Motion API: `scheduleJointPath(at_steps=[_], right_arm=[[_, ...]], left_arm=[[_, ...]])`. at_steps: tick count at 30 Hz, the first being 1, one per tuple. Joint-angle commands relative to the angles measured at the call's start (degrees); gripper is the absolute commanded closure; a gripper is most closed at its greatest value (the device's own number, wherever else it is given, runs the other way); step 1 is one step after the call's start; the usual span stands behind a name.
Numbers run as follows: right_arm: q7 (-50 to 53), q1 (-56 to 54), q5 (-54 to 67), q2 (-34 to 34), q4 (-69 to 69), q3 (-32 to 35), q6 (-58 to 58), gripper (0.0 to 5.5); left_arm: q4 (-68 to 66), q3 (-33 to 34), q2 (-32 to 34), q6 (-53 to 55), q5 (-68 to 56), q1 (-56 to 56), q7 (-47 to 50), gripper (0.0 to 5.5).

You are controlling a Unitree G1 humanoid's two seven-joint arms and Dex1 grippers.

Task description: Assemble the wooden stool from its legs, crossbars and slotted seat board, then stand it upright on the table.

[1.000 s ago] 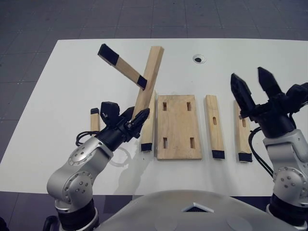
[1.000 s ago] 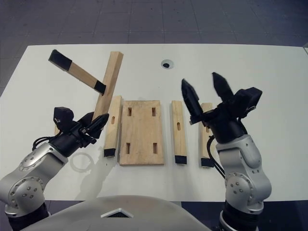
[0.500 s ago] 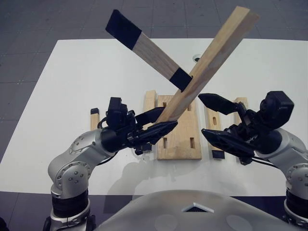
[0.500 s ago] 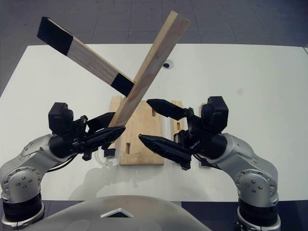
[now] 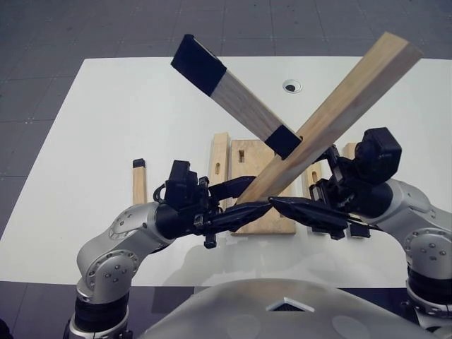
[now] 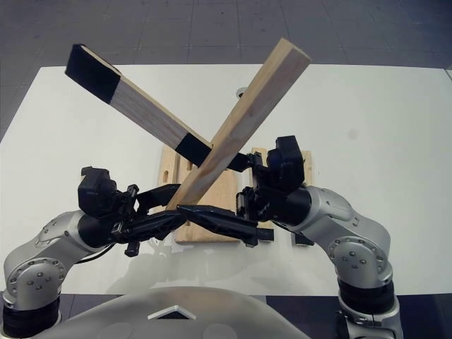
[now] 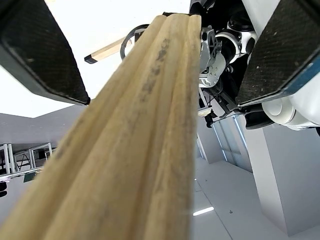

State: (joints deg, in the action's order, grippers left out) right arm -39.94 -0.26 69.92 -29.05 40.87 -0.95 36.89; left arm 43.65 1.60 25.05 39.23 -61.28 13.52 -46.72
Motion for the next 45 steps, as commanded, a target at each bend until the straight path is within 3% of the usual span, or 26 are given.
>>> scheduleJointPath(at_steps=[1, 14, 29, 32, 39, 45], right_arm=[[1.2, -1.2, 1.4, 0.4, -0.7, -0.7, 0.9, 0.84], [2.3, -1.3, 2.6, 1.3, -2.0, -2.5, 1.9, 3.22], [5.5, -3.2, 16.2, 1.0, -5.0, -2.0, 7.0, 3.46], [5.4, -3.3, 16.2, 0.6, -5.6, -1.6, 7.6, 3.46], [2.5, -4.4, 10.2, -0.9, -8.6, -1.2, 8.0, 3.47], [-7.0, -9.9, -3.1, -4.5, -18.7, 0.1, 4.3, 3.47]], left_arm=[[0.6, -1.1, 0.6, -1.9, 1.5, 0.3, 1.1, 3.43], [-0.4, -4.5, 0.7, -4.9, 4.4, 1.2, 1.4, 3.43], [-7.6, -10.3, 0.3, -10.1, 10.2, -2.4, 1.0, 3.43], [-9.3, -10.5, 1.3, -9.8, 9.5, -2.9, -1.1, 2.67], [-8.4, -6.7, 2.6, -8.5, 3.8, -2.7, -3.0, 1.64], [-9.8, -2.1, 5.7, -10.0, 5.2, -3.3, -4.6, 0.76]])
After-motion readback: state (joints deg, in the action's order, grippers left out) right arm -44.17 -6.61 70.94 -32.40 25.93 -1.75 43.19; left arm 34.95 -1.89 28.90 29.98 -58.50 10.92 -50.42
